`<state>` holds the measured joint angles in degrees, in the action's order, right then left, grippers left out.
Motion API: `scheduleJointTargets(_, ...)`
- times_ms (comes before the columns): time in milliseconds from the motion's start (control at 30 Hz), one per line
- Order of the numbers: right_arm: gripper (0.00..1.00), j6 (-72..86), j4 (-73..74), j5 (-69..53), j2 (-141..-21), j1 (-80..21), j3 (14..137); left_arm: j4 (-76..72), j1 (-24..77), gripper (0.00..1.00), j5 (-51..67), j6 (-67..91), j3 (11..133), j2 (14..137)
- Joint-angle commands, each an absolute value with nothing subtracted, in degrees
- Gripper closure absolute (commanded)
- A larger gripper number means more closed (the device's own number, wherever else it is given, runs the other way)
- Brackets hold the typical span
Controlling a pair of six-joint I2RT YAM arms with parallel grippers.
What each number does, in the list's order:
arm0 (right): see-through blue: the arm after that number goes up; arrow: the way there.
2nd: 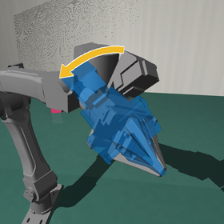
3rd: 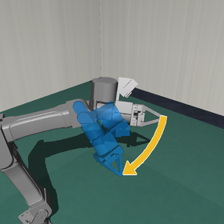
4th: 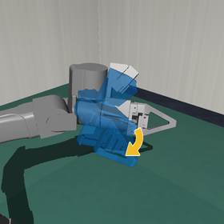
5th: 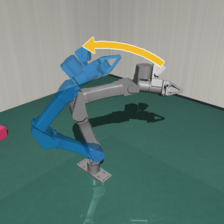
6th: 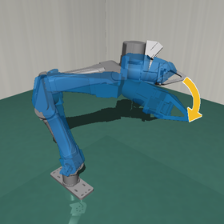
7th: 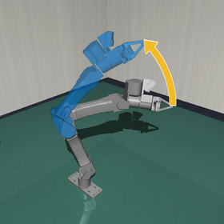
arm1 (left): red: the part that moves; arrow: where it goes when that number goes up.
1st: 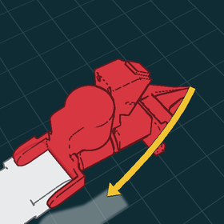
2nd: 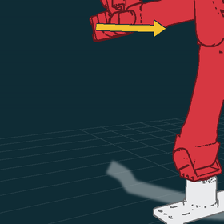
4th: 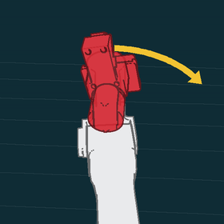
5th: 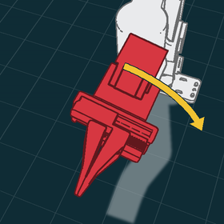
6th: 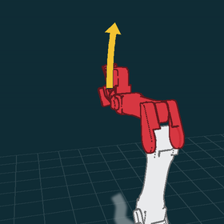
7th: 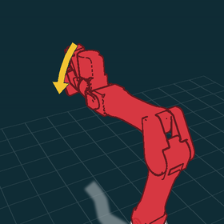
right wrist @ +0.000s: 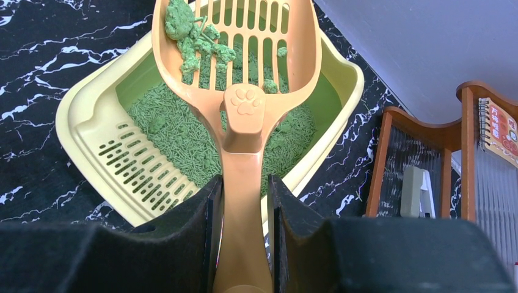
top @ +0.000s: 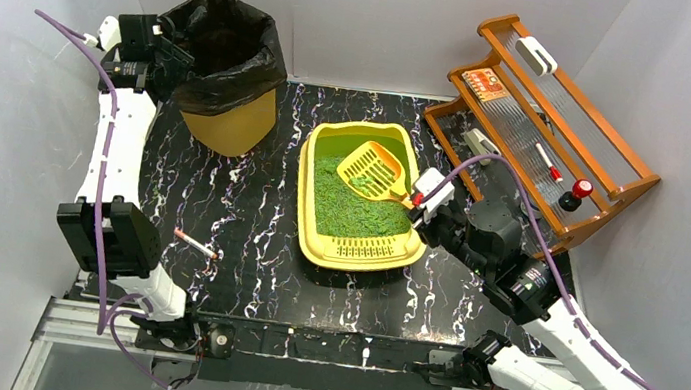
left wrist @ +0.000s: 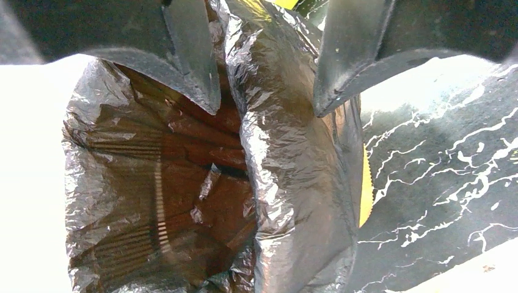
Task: Clean the litter box
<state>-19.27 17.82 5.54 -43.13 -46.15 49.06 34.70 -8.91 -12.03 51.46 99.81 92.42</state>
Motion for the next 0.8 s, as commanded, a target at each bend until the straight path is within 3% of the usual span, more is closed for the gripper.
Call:
scheduleJointTargets(0, 1.0, -19.08, 16.69, 5.09, -43.1, -46.21, 51.71, 33.79, -9.31, 0.47, -8.46, 51.0, 100.02, 92.75)
scheduleJointTargets(367, 1.0, -17.96, 16.45, 3.79, -44.08, -46.23, 53.57, 37.25, -9.32, 0.53, -10.42, 48.15, 102.35, 94.31)
scheduleJointTargets(533, 1.0, -17.96, 16.66, 3.2, -44.25, -46.22, 54.15, 37.49, -9.32, 0.68, -10.38, 46.88, 103.35, 94.08)
scheduleJointTargets(767, 1.0, -19.78, 19.66, 3.76, -44.81, -46.23, 57.49, 41.26, -9.32, 0.81, -11.06, 43.79, 107.97, 93.05)
